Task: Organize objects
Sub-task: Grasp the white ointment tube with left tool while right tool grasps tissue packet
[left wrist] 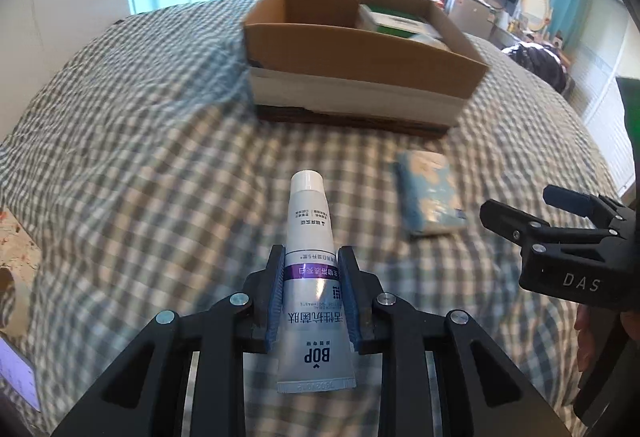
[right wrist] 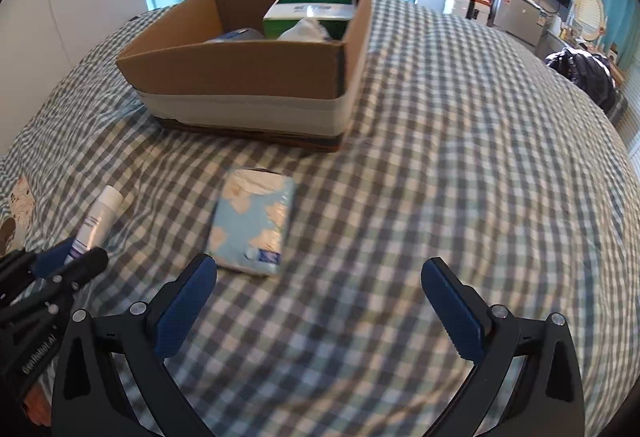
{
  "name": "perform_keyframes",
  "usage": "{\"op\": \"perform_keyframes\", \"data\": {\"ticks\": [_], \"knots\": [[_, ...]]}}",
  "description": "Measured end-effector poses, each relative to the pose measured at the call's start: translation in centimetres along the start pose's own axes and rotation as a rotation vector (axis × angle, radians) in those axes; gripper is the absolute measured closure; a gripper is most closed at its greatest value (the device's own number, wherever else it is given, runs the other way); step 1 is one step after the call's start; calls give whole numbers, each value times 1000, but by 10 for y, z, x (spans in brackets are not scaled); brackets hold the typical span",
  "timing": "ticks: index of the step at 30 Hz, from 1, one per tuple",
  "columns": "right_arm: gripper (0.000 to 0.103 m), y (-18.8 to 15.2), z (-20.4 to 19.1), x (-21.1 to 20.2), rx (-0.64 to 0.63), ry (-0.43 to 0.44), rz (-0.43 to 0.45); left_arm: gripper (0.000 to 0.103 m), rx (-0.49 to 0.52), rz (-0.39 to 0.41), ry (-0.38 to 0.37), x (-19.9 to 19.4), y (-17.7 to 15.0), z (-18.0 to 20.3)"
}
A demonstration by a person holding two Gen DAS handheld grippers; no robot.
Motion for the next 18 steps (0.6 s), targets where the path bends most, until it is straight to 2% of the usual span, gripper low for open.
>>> {"op": "perform_keyframes", "data": {"ticks": [8, 10, 14, 18], "knots": [[1, 9, -17, 38, 17, 44, -45, 77, 3, -36, 54, 12, 15, -25], [10, 10, -21, 44, 13, 50, -50, 77, 2, -38, 54, 12, 18, -28], [18, 10, -28, 50, -1, 60, -64, 77, 2, -44, 48, 11, 19, -28], [33, 11, -42, 55, -48, 55, -94, 77, 14, -49, 37, 4, 17, -27]]}}
Point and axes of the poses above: each gripper's, at about its wrist camera, not at the fingertips, and x roughly the way its jaws point, z to its right, y to its top, the point moved 5 cm from there along x, roughly the way its jaws point, and after that the axes turned 3 degrees about -z, right-handed, at the moved point
